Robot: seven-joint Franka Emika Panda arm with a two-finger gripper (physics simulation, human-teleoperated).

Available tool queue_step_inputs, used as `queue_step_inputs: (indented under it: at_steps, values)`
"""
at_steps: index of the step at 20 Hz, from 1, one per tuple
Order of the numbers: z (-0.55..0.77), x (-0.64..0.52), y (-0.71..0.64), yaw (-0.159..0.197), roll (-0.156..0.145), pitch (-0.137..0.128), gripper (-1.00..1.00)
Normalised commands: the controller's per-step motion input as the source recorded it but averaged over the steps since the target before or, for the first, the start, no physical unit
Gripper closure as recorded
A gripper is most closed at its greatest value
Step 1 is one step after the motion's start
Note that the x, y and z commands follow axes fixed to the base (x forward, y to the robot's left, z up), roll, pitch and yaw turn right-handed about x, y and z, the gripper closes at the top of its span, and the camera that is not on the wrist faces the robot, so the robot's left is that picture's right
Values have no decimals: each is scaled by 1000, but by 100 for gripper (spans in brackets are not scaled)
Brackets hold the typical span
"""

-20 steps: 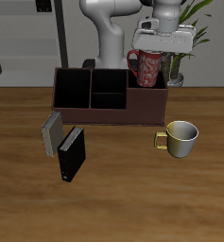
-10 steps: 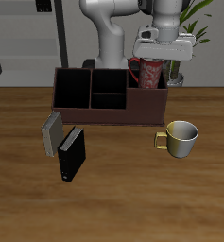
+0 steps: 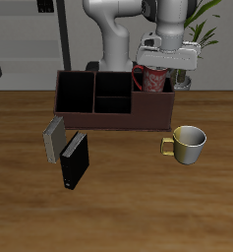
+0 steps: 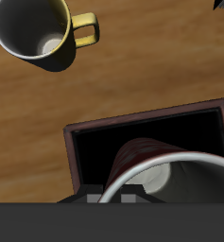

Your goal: Place the red mug into the back desk caddy's right compartment

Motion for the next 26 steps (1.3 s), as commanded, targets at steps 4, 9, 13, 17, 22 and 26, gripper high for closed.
queue_step_inputs:
  at_steps: [4,9,13,17,22,26]
  values:
    - [-140,95,22,-38,4,36,100]
    - [-146,100,8,-40,-2,30,100]
    - [-114,83,7,-8,5,25,100]
    - [-218,61,-60,-59,3,38,100]
    - [-345,22,81,-63,36,74,100]
    - [-192,-57,143,-14,99,84,-100]
